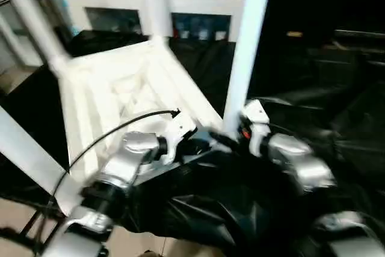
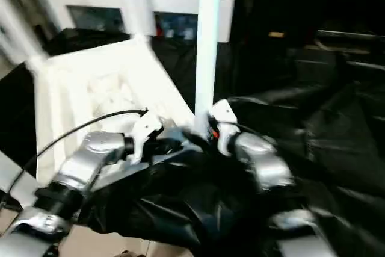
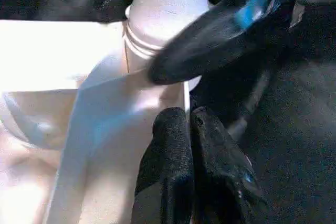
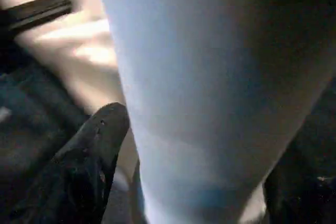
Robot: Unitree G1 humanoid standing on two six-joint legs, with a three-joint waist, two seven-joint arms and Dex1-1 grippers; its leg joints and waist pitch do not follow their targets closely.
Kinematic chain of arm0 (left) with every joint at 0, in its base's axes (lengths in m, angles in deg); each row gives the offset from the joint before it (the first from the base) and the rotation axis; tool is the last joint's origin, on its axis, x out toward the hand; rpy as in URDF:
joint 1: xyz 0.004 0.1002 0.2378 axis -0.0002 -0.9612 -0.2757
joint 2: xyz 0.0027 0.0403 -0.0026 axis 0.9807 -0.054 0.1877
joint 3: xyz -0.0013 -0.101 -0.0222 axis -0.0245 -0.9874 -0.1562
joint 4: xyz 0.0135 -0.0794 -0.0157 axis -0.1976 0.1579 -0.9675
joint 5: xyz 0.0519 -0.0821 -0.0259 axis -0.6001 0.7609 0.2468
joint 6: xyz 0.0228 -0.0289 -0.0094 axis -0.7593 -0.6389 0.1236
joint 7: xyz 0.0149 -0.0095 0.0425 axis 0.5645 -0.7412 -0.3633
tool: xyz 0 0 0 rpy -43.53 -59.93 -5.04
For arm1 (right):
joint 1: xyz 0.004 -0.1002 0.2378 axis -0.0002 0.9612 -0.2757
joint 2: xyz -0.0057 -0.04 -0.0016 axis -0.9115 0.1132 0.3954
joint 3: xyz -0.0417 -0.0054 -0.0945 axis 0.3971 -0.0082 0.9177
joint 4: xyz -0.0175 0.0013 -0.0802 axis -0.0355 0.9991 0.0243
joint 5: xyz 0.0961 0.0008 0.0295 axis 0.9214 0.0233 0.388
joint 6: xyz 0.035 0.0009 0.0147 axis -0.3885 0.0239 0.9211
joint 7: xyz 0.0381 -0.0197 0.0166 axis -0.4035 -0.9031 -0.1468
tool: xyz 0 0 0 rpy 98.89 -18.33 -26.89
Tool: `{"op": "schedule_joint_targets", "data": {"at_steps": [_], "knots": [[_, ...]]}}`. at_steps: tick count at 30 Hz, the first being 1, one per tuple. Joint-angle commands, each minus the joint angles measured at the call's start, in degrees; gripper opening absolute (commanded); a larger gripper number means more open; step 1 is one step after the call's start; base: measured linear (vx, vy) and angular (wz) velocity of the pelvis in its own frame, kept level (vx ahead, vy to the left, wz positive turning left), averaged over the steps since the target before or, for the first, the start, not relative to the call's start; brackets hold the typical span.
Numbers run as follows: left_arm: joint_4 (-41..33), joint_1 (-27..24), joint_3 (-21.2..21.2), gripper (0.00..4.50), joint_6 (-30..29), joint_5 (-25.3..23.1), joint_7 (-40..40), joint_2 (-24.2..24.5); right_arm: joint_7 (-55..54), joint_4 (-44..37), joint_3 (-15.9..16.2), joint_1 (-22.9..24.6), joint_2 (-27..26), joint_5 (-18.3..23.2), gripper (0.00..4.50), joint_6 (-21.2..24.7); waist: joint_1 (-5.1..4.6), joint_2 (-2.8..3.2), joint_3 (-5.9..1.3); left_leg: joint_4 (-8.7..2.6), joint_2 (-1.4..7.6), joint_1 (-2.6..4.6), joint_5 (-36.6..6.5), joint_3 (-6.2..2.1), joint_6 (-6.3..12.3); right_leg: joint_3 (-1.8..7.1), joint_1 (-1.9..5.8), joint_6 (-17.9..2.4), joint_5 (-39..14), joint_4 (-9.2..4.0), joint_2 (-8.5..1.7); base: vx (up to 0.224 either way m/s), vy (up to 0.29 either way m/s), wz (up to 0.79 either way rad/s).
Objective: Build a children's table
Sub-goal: Rotate leg to tighten
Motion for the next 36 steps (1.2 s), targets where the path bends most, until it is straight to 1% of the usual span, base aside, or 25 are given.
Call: {"op": "schedule_joint_targets", "data": {"at_steps": [1,2,3,4,5,7,8,10,13,14,17,21,23,24,25,26,27,28,29,30,31,32,34,35,36], "knots": [[-1.8,0.0,2.8,0.0,1.5,1.0,4.3,-0.2,7.0,-3.6,2.9,0.7,0.5,1.9,3.68,0.0,0.07,-0.89,-3.93,-3.41,0.56,0.85,-10.8,0.71,5.3,0.96,2.86,-15.1,-3.4,-2.96,-1.34,0.0,0.0,0.0],[-2.8,-0.5,3.1,0.0,1.7,1.8,8.5,2.2,13.6,-5.7,4.0,1.6,3.7,3.0,3.68,0.5,0.6,-0.81,-3.95,-3.37,0.66,0.86,-10.2,0.72,5.81,0.93,2.87,-15.4,-3.2,-2.79,-1.41,0.0,0.0,0.0],[-3.1,-0.6,3.1,0.0,1.8,2.1,9.4,2.7,14.8,-6.0,4.2,1.7,4.3,3.2,3.68,0.6,0.8,-0.88,-3.99,-3.35,0.65,0.85,-10.0,0.68,5.77,0.88,3.01,-15.4,-3.4,-2.71,-1.39,0.0,0.0,0.0],[-3.3,-0.7,3.1,0.0,1.8,2.3,10.0,3.1,15.5,-6.2,4.4,1.7,4.7,3.4,3.68,0.9,0.99,-0.79,-3.9,-3.33,0.73,0.92,-10.5,0.79,5.95,0.98,2.68,-15.5,-4.0,-2.71,-1.45,0.0,0.0,0.0],[-4.1,-1.0,3.0,0.0,1.1,3.1,11.9,4.0,17.2,-6.7,4.6,1.8,5.5,3.9,3.68,1.4,1.06,-0.82,-3.83,-3.42,0.74,0.93,-10.9,0.8,5.86,0.97,2.71,-15.5,-4.6,-2.8,-1.42,0.0,0.0,0.0],[-5.4,-1.5,3.3,0.0,0.2,4.2,15.3,5.7,19.3,-7.3,4.9,1.7,6.2,4.7,3.68,2.4,1.13,-0.65,-3.76,-3.56,0.84,1.04,-12.2,0.77,5.28,1.0,2.57,-15.5,-6.4,-2.91,-1.54,0.0,0.0,0.0],[-6.0,-1.7,3.6,0.0,-0.3,4.5,16.9,6.7,20.4,-7.7,5.0,1.7,6.5,5.0,3.5,2.9,1.04,-0.7,-3.62,-3.77,0.79,1.0,-13.7,0.7,4.29,0.99,2.56,-15.2,-8.8,-3.06,-1.53,0.0,0.0,0.0],[-6.3,-1.9,3.9,0.0,-0.3,4.7,18.5,7.7,21.4,-8.3,5.2,1.7,6.8,5.2,3.39,3.3,0.99,-0.7,-3.59,-3.9,0.83,1.12,-14.5,0.68,3.5,1.1,2.49,-14.8,-10.1,-3.2,-1.56,0.0,0.0,0.0],[-6.9,-2.0,4.5,0.0,-1.1,5.3,21.4,9.7,23.1,-9.5,5.6,1.8,7.4,5.9,3.13,4.0,0.99,-0.62,-3.56,-3.99,0.85,1.23,-15.1,0.67,3.01,1.16,2.43,-14.7,-10.7,-3.19,-1.53,0.0,0.0,0.0],[-7.0,-2.0,4.6,0.0,-1.2,5.4,21.8,10.0,23.6,-9.8,5.7,1.9,7.5,6.1,3.03,4.3,0.91,-0.98,-3.5,-3.97,0.79,1.14,-15.1,0.71,2.87,1.18,2.43,-14.5,-11.1,-3.26,-1.53,0.0,0.0,0.0],[-7.3,-2.0,4.4,0.0,-1.7,5.8,22.3,10.3,24.2,-10.5,6.0,2.3,7.6,6.3,2.78,4.9,1.03,-1.0,-3.51,-3.97,0.76,1.15,-14.7,0.69,2.63,1.23,2.39,-14.0,-11.9,-3.24,-1.62,0.0,0.0,0.0],[-7.1,-1.9,3.5,0.0,-1.4,5.8,20.2,9.4,23.5,-11.4,6.3,3.2,6.9,6.0,2.44,5.2,1.0,-1.06,-3.53,-3.92,0.75,1.08,-13.8,0.66,2.51,1.25,2.42,-14.1,-10.8,-3.16,-1.61,0.0,0.0,0.0],[-7.1,-1.9,3.2,0.0,-1.5,6.0,19.3,8.9,22.5,-11.6,6.2,3.5,6.4,6.0,2.35,5.6,1.0,-1.08,-3.51,-3.94,0.7,1.05,-13.9,0.64,2.48,1.23,2.46,-14.0,-10.9,-3.14,-1.58,0.0,0.0,0.0],[-7.1,-1.9,3.2,0.0,-1.5,6.0,19.3,8.9,22.5,-11.6,6.2,3.5,6.4,6.0,2.3,5.6,1.0,-0.98,-3.47,-3.95,0.66,1.08,-14.3,0.66,2.35,1.23,2.42,-13.8,-11.6,-3.26,-1.6,0.0,0.0,0.0],[-6.5,-1.8,2.6,0.0,-1.3,5.7,17.2,7.9,19.9,-11.0,5.7,3.6,5.2,5.7,2.26,5.7,0.95,-0.88,-3.46,-3.96,0.66,1.08,-14.7,0.63,2.16,1.27,2.38,-13.7,-12.2,-3.27,-1.64,0.0,0.0,0.0],[-6.5,-1.8,2.6,0.0,-1.3,5.7,17.2,7.9,19.9,-11.0,5.7,3.6,5.2,5.7,2.23,5.7,0.92,-0.99,-3.36,-3.99,0.63,1.18,-15.6,0.66,1.85,1.3,2.27,-13.4,-13.4,-3.47,-1.62,0.0,0.0,0.0],[-4.6,-1.2,1.9,0.0,-0.4,4.2,12.2,6.0,12.1,-8.4,4.5,3.5,2.1,3.5,2.21,4.8,0.87,-0.81,-3.35,-4.05,0.64,1.19,-15.8,0.58,1.58,1.33,2.26,-13.3,-14.0,-3.48,-1.69,0.0,0.0,0.0],[-4.6,-1.2,1.9,0.0,-0.4,4.2,12.2,6.0,12.1,-8.4,4.5,3.5,2.1,3.5,2.18,4.8,0.56,-0.94,-3.12,-4.17,0.47,1.06,-16.6,0.57,0.86,1.33,2.15,-12.6,-16.1,-3.78,-1.67,0.0,0.0,0.0],[-3.5,-0.8,1.7,0.0,-0.1,3.4,9.7,5.0,7.7,-6.5,3.9,3.3,0.4,2.4,2.11,3.8,0.48,-1.05,-3.24,-4.25,0.38,1.17,-17.4,0.42,0.33,1.22,2.35,-11.7,-18.4,-3.97,-1.82,0.0,0.0,0.0],[-2.4,-0.4,1.5,0.0,0.3,2.6,7.0,3.8,3.3,-4.6,3.2,3.1,-1.3,1.6,2.11,3.4,0.16,-0.94,-3.18,-4.35,0.34,1.02,-17.7,0.32,-0.04,1.2,2.3,-10.9,-19.4,-4.03,-1.8,0.0,0.0,0.0],[-2.4,-0.4,1.5,0.0,0.3,2.5,6.8,3.8,3.0,-4.5,3.1,3.1,-1.5,1.5,2.11,3.4,-0.11,-1.0,-3.07,-4.41,0.33,0.97,-18.2,0.3,-0.27,1.2,2.19,-10.6,-20.2,-4.19,-1.8,0.0,0.0,0.0],[-0.9,0.2,1.3,0.0,0.7,1.5,3.1,1.8,-2.1,-2.4,2.6,3.0,-3.7,0.5,2.05,3.6,-0.66,-1.04,-3.0,-4.48,0.2,1.0,-19.4,0.17,-0.7,1.1,2.17,-10.0,-22.0,-4.35,-1.76,0.0,0.0,0.0],[-0.2,0.6,1.2,0.0,1.0,1.0,1.2,0.8,-5.1,-1.3,2.3,2.8,-4.8,-0.1,2.02,4.3,-1.22,-1.11,-2.96,-4.61,0.12,0.96,-20.6,-0.02,-0.98,0.97,2.25,-9.3,-23.7,-4.55,-1.71,0.0,0.0,0.0],[0.5,1.1,1.2,0.0,1.2,0.4,-0.9,-0.3,-8.1,-0.1,1.9,2.6,-6.2,-0.5,1.99,4.6,-1.52,-1.09,-2.88,-4.62,0.09,1.06,-21.5,-0.01,-0.9,0.99,2.02,-8.9,-24.7,-4.8,-1.69,0.0,0.0,0.0],[0.7,1.2,1.2,0.0,1.3,0.2,-1.4,-0.5,-8.8,0.2,1.8,2.5,-6.5,-0.6,1.98,4.7,-1.6,-1.08,-2.88,-4.59,0.06,1.13,-22.0,-0.05,-0.92,0.97,1.99,-8.7,-25.4,-4.87,-1.73,0.0,0.0,0.0]]}}
